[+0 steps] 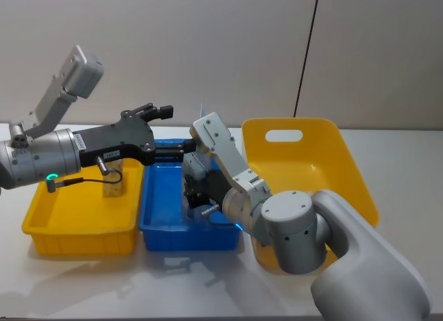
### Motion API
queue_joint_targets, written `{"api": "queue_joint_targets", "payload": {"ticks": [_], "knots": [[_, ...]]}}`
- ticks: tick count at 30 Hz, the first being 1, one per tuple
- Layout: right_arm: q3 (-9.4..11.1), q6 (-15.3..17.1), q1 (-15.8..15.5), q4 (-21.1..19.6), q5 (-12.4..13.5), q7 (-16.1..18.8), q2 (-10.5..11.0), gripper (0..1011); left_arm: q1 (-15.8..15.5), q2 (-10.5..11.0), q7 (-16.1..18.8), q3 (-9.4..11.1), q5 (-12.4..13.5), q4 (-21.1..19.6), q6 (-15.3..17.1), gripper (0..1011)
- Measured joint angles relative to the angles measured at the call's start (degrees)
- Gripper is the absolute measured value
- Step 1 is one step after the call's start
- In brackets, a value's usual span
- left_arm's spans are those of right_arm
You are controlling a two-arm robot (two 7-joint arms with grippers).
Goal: Bimanual collaborative sorting of washing and personal care products
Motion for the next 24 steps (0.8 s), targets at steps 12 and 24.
{"api": "queue_joint_targets", "payload": {"ticks": [12,24], "knots": [[1.46,-0.72,-1.22,-2.21,0.05,-0.80,0.33,147,0.00,-0.03,-0.07,0.00,-0.08,-0.04,-0.03,1001],[5.02,-1.58,-3.17,-7.87,0.97,-1.94,1.38,146,0.00,0.00,-0.07,0.01,-0.08,-0.04,-0.03,1001]]}}
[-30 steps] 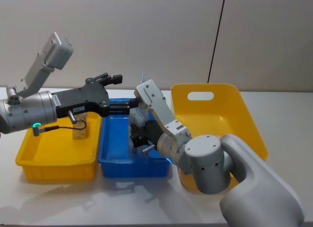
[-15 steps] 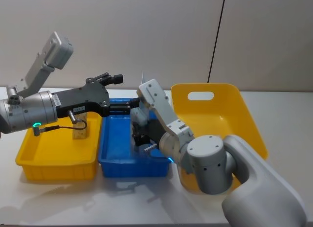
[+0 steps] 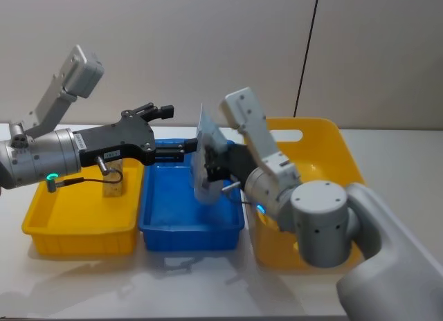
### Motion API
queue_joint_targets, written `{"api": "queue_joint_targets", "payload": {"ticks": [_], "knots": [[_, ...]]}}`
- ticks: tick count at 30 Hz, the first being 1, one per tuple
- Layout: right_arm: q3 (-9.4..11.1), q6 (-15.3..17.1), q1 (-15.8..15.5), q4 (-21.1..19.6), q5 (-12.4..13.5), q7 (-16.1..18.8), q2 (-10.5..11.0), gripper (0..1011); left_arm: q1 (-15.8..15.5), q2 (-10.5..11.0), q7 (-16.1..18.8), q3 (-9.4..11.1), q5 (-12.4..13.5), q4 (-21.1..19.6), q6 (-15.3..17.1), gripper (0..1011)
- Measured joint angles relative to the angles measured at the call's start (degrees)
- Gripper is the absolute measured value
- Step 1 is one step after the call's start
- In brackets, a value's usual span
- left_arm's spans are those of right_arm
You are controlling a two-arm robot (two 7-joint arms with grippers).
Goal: Bimanual collaborative sorting of washing and personal care products
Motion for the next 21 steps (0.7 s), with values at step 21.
{"api": "queue_joint_targets", "payload": {"ticks": [21], "knots": [[8.81,-0.79,-1.37,-10.11,3.36,0.95,2.77,146,0.00,0.00,0.06,0.00,0.07,0.04,0.03,1001]]}}
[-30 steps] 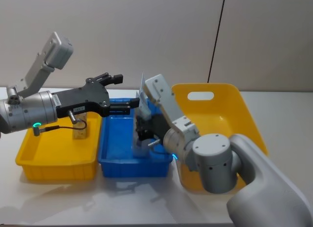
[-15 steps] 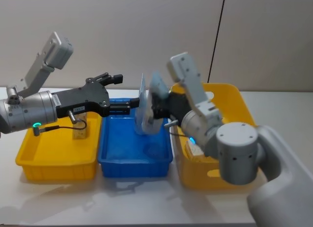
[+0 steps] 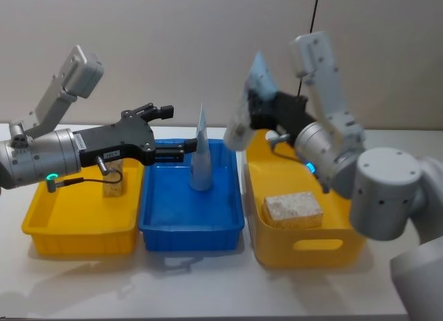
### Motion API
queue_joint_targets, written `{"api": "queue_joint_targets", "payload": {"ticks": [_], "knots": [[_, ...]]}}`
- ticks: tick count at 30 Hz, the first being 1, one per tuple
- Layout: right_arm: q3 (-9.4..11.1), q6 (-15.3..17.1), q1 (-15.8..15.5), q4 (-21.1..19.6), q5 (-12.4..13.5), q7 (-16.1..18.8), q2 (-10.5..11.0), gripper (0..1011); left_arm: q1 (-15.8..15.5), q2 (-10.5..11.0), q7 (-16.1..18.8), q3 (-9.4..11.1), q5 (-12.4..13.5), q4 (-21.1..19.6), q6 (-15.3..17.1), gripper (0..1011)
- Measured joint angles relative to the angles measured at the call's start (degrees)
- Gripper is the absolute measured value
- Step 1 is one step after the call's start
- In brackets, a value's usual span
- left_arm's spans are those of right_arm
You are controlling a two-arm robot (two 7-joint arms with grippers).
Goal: Bimanual collaborative sorting of washing and personal care products
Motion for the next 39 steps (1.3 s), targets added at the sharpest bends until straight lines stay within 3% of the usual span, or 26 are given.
{"api": "queue_joint_targets", "payload": {"ticks": [12,30,34,39], "knots": [[4.78,-0.72,0.19,-2.07,0.89,0.38,1.52,146,0.00,0.00,0.02,0.00,0.02,0.00,0.00,1001],[7.08,0.52,0.13,-0.50,0.43,1.06,3.10,146,0.00,0.00,0.01,0.00,0.02,-0.01,0.00,1001],[7.23,0.69,0.14,-0.26,0.30,1.18,3.27,232,0.00,0.00,0.01,0.00,0.02,-0.01,0.00,1001],[7.39,0.85,0.16,-0.02,0.16,1.28,3.44,418,0.00,0.00,0.01,0.00,0.02,-0.01,0.00,1001]]}}
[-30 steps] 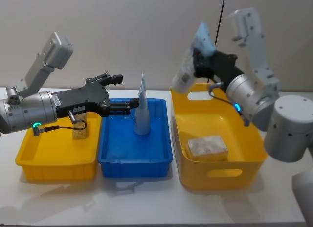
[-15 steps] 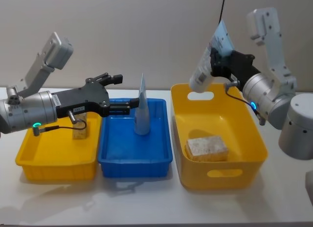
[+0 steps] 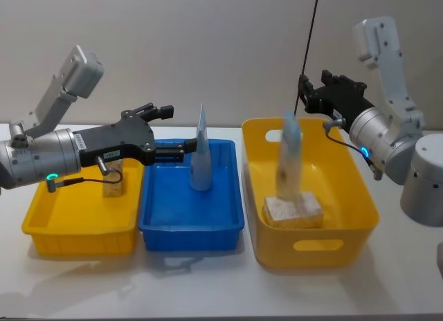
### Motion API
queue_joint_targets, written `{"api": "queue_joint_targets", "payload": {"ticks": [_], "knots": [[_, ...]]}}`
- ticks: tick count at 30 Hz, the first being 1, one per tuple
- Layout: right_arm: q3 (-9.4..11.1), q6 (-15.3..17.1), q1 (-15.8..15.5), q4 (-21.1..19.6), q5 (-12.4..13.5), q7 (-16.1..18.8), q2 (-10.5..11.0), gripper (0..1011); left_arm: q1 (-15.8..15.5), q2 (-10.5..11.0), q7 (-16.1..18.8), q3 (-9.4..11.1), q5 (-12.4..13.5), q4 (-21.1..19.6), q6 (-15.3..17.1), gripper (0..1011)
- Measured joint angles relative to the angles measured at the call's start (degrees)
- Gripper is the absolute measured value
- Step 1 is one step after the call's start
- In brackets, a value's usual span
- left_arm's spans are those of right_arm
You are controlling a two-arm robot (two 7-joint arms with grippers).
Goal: Bimanual collaborative sorting of washing and personal care products
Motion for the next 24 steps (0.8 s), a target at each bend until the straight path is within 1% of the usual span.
{"api": "queue_joint_targets", "payload": {"ticks": [1,3,4,5,6,8,10,13,16,17,19,20,24], "knots": [[0.01,0.01,0.00,0.02,-0.03,0.01,0.02,440,0.00,0.00,0.00,0.00,0.00,0.00,0.00,1001],[0.05,0.06,0.01,0.11,-0.07,0.03,0.07,523,0.00,0.00,0.00,0.00,0.00,0.00,0.00,1001],[0.07,0.08,0.01,0.13,-0.08,0.04,0.08,541,0.00,0.00,0.00,0.00,0.00,0.00,0.00,1001],[0.09,0.12,0.01,0.16,-0.10,0.05,0.10,597,0.00,0.00,0.00,0.00,0.00,0.00,0.00,1001],[0.10,0.14,0.01,0.18,-0.11,0.06,0.11,597,0.00,0.00,0.00,0.00,0.00,0.00,0.00,1001],[0.13,0.17,0.01,0.21,-0.13,0.07,0.13,683,0.00,0.00,0.00,0.00,0.00,0.00,0.00,1001],[0.15,0.21,0.01,0.26,-0.15,0.08,0.16,729,0.00,0.00,0.00,0.00,0.00,0.00,0.00,1001],[0.17,0.25,0.01,0.32,-0.17,0.10,0.20,845,0.00,0.00,0.00,0.00,0.00,0.00,0.00,1001],[0.19,0.27,0.01,0.35,-0.18,0.12,0.21,926,0.00,0.00,0.00,0.00,0.00,0.00,0.00,1001],[0.19,0.27,0.01,0.36,-0.19,0.12,0.22,926,0.00,0.00,0.00,0.00,0.00,0.00,0.00,1001],[0.20,0.28,0.02,0.38,-0.20,0.14,0.23,991,0.00,0.00,0.00,0.00,0.00,0.00,0.00,1001],[0.21,0.29,0.01,0.39,-0.21,0.14,0.23,1002,0.00,0.00,0.00,0.00,0.00,0.00,0.00,1001],[0.24,0.31,0.01,0.41,-0.23,0.15,0.25,1002,0.00,0.00,0.00,0.00,0.00,0.00,0.00,1001]]}}
